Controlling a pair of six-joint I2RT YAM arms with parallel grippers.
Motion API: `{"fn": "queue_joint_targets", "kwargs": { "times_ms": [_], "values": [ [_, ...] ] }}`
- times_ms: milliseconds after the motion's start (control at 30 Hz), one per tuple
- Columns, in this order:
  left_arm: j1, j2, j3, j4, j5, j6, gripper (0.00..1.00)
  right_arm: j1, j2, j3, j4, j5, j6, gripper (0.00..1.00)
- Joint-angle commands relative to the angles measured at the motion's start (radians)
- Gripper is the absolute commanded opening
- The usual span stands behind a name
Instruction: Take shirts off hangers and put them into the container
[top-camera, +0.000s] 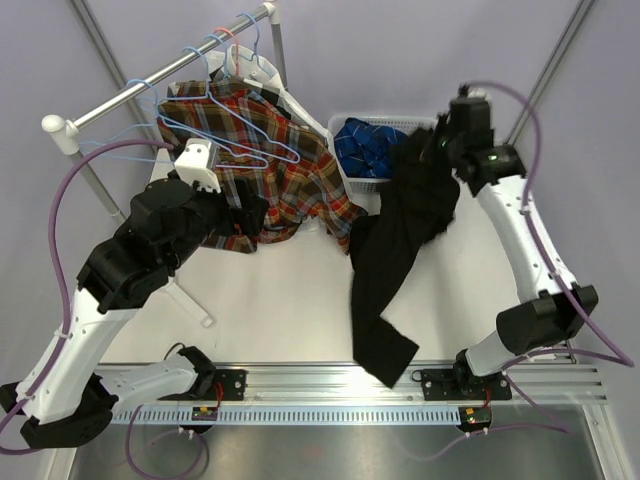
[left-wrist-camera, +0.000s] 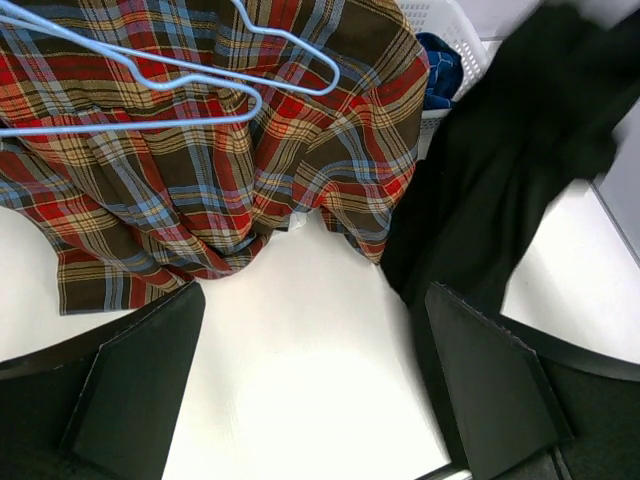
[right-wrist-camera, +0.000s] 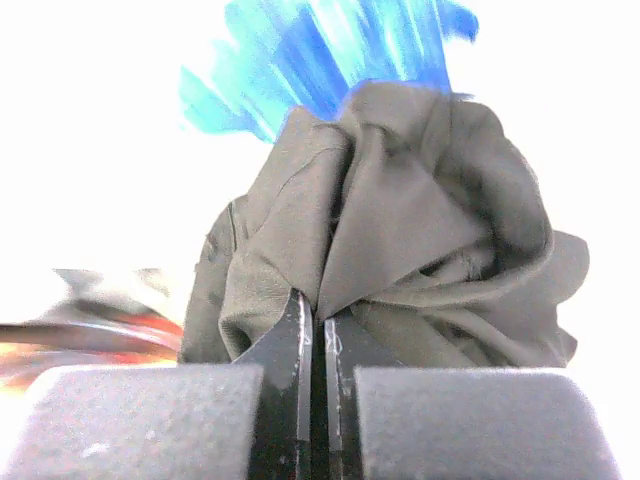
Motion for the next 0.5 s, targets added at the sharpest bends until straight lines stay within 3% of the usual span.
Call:
{"fn": "queue_joint_targets", "kwargs": {
  "times_ms": [0,233,367,467],
  "values": [
    [0.003,-0.014,0.001,0.072,-0.018,0.031,0.99,0.008,-0.016,0.332,0.039,0.027,-0.187,0.0],
    [0.003,-0.024,-0.015,0.103,-0.017,0.052,0.99,0.007,0.252,0.829,0.287,-0.056,-0.323,0.0],
    [0.003,-0.031,-0.032,0.111,-0.077,0.063,0.99,0.01,0.406,0.836,0.422,-0.073,-0.331,0.0],
    [0.003,-0.026,-0.039,0.112,-0.088,0.058,0.99,0.008,0.463,0.721,0.518,-0.096,-0.321,0.0]
  ]
}}
